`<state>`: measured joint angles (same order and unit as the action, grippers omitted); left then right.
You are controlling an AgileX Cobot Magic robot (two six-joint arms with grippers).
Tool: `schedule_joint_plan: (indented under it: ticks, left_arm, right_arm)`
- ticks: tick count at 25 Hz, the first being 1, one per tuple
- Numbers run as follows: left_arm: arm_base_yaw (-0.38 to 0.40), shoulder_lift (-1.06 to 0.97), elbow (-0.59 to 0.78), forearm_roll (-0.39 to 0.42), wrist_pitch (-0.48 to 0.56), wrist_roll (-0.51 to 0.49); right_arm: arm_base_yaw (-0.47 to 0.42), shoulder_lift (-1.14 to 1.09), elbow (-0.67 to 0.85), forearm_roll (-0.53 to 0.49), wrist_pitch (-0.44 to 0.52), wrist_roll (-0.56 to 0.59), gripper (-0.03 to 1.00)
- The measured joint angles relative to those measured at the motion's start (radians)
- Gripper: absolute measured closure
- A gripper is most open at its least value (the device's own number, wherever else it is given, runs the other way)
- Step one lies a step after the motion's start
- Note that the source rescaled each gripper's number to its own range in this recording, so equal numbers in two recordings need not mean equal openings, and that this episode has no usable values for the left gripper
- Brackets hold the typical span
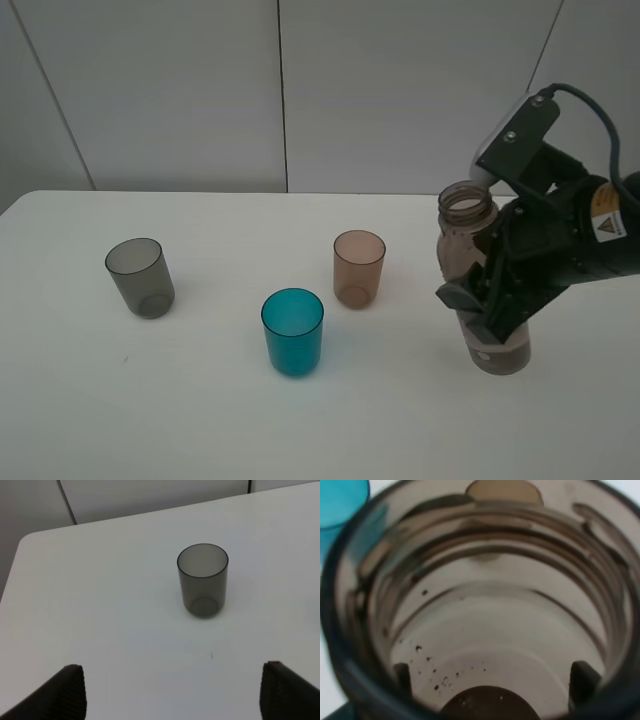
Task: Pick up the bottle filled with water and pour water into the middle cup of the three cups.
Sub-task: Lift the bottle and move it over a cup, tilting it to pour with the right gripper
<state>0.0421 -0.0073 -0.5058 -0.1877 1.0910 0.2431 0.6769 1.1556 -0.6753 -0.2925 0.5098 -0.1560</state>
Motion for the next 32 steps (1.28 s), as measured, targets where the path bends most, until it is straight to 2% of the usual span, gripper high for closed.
schedule_joint_plan:
  ticks: [7,13,22,32]
  left_arm:
    - [0.000,0.000,0.000,0.000,0.000,0.000]
    - [0.000,0.000,0.000,0.000,0.000,0.000]
    - [0.000,0.000,0.000,0.000,0.000,0.000]
    - [0.000,0.000,0.000,0.000,0.000,0.000]
  right_arm:
    - [0.069,0.029,-0.011,-0.031,0.015,0.001,0.96]
    - [0.081,0.125,-0.118,-0.071,0.127,0.024,0.96]
    - [0.171,0.267,-0.298,-0.086,0.312,0.030,0.96]
    - [0.213,0.429,-0.450,-0.097,0.441,0.026,0.96]
